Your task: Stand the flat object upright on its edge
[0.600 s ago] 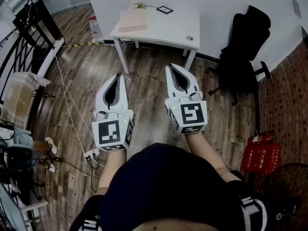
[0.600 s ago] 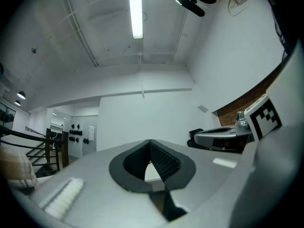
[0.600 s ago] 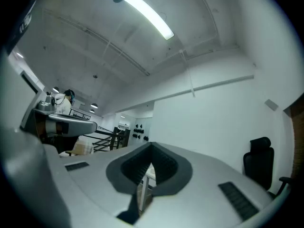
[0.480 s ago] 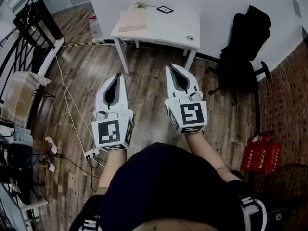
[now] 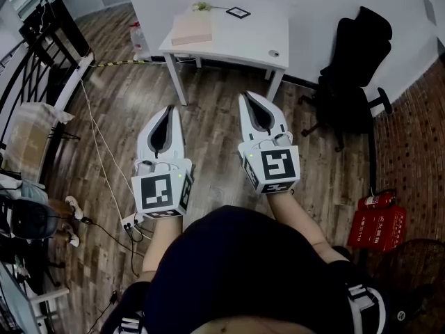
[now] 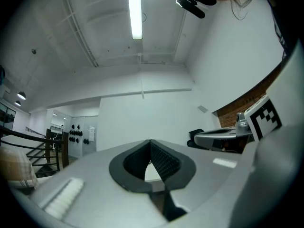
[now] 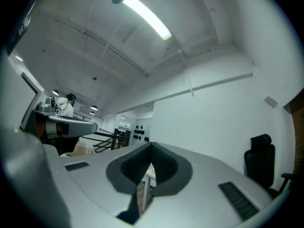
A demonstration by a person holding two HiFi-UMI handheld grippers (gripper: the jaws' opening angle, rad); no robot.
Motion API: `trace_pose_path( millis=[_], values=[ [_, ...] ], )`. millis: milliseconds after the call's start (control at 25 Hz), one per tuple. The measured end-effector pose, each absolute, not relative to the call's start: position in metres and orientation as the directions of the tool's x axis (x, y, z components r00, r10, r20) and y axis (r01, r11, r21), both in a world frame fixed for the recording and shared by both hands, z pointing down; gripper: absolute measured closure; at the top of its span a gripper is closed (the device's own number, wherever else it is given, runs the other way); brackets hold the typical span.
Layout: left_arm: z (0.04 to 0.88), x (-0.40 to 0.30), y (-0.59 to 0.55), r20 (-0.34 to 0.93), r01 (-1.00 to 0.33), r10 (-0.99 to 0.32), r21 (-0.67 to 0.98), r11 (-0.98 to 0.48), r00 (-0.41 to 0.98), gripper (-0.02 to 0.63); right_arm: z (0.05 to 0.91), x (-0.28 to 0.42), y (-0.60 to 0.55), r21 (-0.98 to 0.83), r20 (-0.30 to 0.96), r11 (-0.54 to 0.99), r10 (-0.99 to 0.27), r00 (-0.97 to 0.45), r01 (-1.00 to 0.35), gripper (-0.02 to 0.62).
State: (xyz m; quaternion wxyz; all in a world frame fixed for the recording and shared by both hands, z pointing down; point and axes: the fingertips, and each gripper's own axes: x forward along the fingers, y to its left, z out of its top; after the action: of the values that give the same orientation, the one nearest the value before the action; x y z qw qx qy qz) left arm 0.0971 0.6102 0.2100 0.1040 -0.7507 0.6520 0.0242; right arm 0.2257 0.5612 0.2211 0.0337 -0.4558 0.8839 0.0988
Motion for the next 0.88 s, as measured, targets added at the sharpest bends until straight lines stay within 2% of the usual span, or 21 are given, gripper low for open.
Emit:
trace_pose_path(
  millis=[880],
  values=[
    [0.221,0.117,0.588,-0.168,-0.989,-0.979,-0.113,-0.095,0.114,0.597,0.233,0.244,0.531,0.127,-0.134,0.601,-0.778,-0.614,-0.789,0.584]
  ],
)
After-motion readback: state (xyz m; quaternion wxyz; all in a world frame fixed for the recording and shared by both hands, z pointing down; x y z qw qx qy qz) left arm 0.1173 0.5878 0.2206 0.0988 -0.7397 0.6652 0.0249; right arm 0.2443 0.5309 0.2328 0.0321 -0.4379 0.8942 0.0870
